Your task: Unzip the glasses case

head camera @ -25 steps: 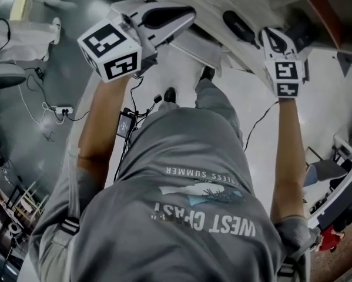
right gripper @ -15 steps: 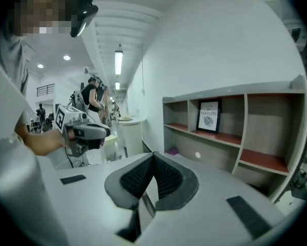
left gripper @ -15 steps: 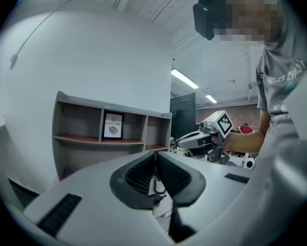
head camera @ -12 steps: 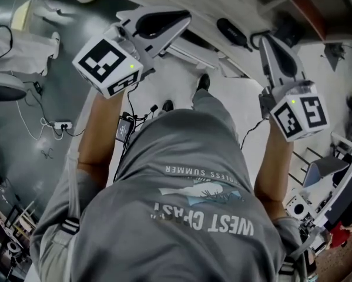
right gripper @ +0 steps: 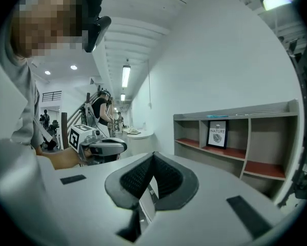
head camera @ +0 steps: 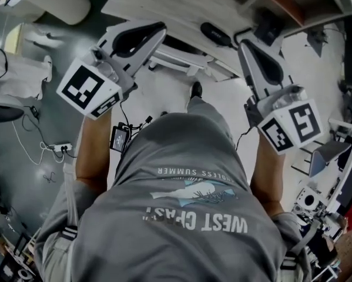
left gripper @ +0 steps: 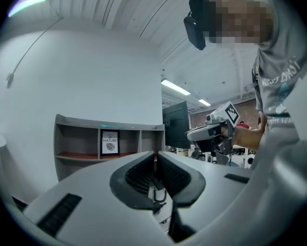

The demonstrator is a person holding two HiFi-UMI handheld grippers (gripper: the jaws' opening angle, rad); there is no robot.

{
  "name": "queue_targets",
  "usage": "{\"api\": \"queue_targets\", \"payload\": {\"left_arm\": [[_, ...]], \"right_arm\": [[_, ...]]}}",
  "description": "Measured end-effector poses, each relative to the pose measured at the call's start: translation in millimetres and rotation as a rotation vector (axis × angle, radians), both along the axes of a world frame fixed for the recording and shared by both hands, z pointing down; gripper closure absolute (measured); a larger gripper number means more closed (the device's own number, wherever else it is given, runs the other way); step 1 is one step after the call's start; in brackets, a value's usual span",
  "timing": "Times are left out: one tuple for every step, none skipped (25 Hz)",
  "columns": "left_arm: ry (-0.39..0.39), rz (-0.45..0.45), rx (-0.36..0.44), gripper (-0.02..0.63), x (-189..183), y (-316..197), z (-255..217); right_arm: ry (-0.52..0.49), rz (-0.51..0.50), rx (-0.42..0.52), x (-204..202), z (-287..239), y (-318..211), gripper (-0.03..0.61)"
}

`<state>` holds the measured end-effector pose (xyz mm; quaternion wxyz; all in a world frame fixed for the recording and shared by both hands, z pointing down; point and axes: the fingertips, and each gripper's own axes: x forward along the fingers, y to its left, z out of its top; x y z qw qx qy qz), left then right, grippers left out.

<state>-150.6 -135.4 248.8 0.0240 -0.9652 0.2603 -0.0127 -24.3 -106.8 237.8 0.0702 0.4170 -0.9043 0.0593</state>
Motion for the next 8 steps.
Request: {"api": "queue_targets", "payload": {"left_arm": [[0.001, 0.001, 0.001, 0.598, -2.0, 3.0, -0.6], [0.002, 0.002, 0.002, 0.598, -3.3, 5.8, -1.1], [0.003, 0.003, 0.003, 0.598, -3.9, 8.5, -1.6], [0.003, 0.003, 0.003, 0.598, -3.9, 11.3, -1.9], [0.004, 0.002, 0.003, 0.598, -3.6, 14.2, -2.2], [0.005, 0.001, 0.002, 0.598, -3.2, 17.2, -2.2], [0.005, 0.001, 0.0, 0.598, -2.7, 20.2, -2.0], [0.005, 0.0, -0.002, 0.598, -2.2, 23.2, -1.8]], "right_arm": [[0.001, 0.002, 0.004, -1.5, -1.7, 3.6, 0.571], [0.002, 0.005, 0.008, -2.1, -3.3, 6.7, 0.571], [0.003, 0.008, 0.01, -1.6, -4.6, 9.4, 0.571], [0.003, 0.01, 0.012, -0.5, -5.8, 12.0, 0.571], [0.003, 0.012, 0.013, 0.9, -6.7, 14.6, 0.571], [0.002, 0.014, 0.013, 2.5, -7.5, 17.1, 0.571], [0.002, 0.015, 0.014, 4.1, -8.3, 19.7, 0.571], [0.002, 0.017, 0.014, 5.7, -9.1, 22.2, 0.571]]}}
